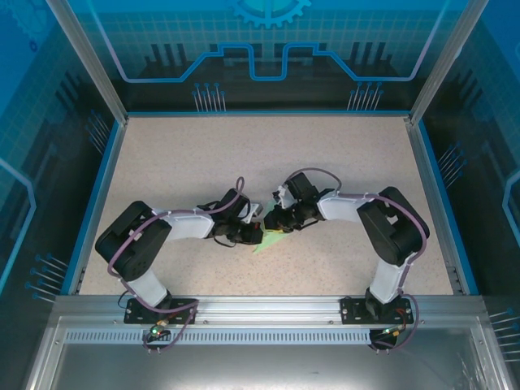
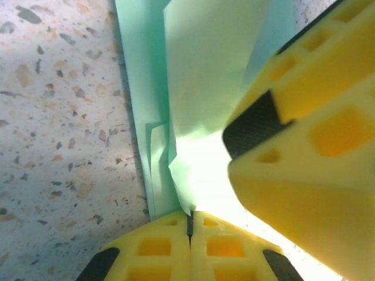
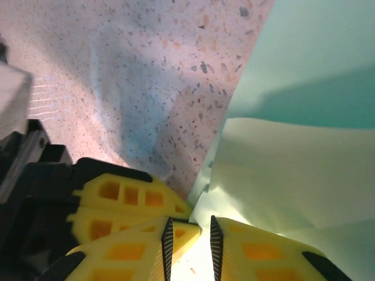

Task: Fold a paper plane with a square sheet of paper (pick it up from the middle)
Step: Fourth fold the wing at the center of the table.

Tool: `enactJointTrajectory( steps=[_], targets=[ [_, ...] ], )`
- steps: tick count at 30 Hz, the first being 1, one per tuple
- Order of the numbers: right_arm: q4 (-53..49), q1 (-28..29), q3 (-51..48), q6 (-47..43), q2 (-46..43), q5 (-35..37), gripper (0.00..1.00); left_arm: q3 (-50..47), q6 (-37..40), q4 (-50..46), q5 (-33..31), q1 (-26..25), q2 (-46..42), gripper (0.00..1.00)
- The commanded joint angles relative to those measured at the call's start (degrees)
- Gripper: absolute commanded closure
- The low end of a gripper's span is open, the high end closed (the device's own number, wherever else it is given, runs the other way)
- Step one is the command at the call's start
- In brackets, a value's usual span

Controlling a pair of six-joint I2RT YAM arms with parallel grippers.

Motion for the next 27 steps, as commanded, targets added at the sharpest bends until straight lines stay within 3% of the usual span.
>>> enactJointTrajectory(
  steps=[1, 18, 27],
  targets=[
    [-5.1, -1.8, 2.5, -3.6, -2.1, 1.5, 0.72, -1.8, -0.9, 0.8, 0.6, 1.1, 0.5, 1.0],
    [-15.6, -6.2, 18.1, -14.2, 8.7, 3.2, 0.7, -4.3, -2.0, 4.9, 2.7, 2.1, 0.0, 1.0],
    [-21.7, -6.1, 25.4, -18.3, 15.7, 5.6, 0.75, -5.0, -2.2, 5.2, 2.5, 2.4, -0.8, 1.0]
  ],
)
